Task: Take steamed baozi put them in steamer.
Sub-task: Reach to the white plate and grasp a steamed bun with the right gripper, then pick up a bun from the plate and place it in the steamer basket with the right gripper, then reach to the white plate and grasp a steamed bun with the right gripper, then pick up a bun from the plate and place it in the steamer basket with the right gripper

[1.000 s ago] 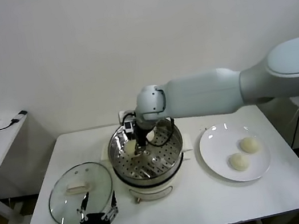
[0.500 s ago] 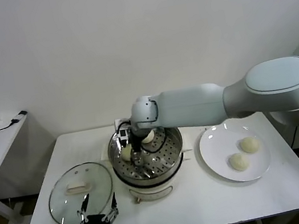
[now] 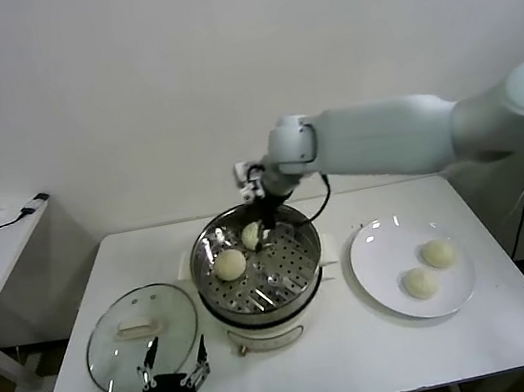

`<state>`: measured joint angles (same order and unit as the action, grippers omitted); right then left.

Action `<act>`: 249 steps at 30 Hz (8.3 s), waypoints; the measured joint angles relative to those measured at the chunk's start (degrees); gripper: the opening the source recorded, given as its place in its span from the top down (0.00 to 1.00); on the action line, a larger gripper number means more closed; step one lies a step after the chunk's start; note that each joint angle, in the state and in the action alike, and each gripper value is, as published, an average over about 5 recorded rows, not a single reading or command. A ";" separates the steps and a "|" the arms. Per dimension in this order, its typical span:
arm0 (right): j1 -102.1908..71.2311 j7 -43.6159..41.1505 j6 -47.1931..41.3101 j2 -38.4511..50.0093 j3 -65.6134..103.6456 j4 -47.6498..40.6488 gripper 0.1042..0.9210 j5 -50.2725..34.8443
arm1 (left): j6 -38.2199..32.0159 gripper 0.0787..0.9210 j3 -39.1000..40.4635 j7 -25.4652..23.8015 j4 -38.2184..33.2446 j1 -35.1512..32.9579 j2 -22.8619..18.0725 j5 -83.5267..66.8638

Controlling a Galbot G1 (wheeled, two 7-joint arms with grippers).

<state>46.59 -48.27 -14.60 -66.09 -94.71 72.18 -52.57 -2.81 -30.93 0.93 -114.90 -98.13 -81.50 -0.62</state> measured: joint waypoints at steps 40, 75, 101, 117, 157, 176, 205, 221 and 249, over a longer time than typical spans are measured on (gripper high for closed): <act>-21.95 -1.95 -0.54 27.61 6.61 0.40 0.12 28.47 | 0.34 0.12 -1.31 -0.03 0.26 -0.45 -0.40 -0.24; -22.34 -2.06 0.35 27.43 9.31 0.34 0.38 31.87 | 0.08 0.12 -0.05 0.09 -1.33 -1.83 -0.74 0.90; 4.64 -9.38 32.25 -0.66 5.77 13.34 0.38 37.64 | 0.67 0.12 -1.12 0.27 -0.42 -0.79 0.20 0.17; -8.39 -2.59 37.10 -7.42 7.95 9.24 0.38 53.43 | 0.82 0.12 -1.01 0.32 -0.55 -1.04 -0.11 0.12; 3.12 -10.07 22.11 12.42 -1.90 -0.96 0.12 26.96 | 0.71 0.12 0.00 0.25 -1.50 -0.95 -0.04 -0.03; -19.31 -12.61 16.31 21.86 9.32 -17.14 0.12 37.04 | 0.64 0.12 -0.84 0.37 -0.40 -1.30 -0.80 -0.06; -35.53 -10.15 15.03 17.26 23.97 -30.98 0.29 41.97 | 0.59 0.12 -1.24 0.50 0.56 -1.24 -0.34 -0.41; -21.34 -11.14 12.31 20.61 12.68 -18.59 0.35 33.88 | 0.98 0.12 -0.79 0.34 -0.58 -1.36 -0.18 -0.44; 7.24 0.71 -6.36 -1.95 -5.36 7.83 0.35 -5.75 | 2.15 0.12 -0.65 0.18 -2.57 -0.44 -0.05 -1.81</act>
<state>53.83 -47.56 -20.96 -68.05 -100.07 80.02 -58.32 -0.66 -31.58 1.11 -117.47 -98.57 -81.55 -2.42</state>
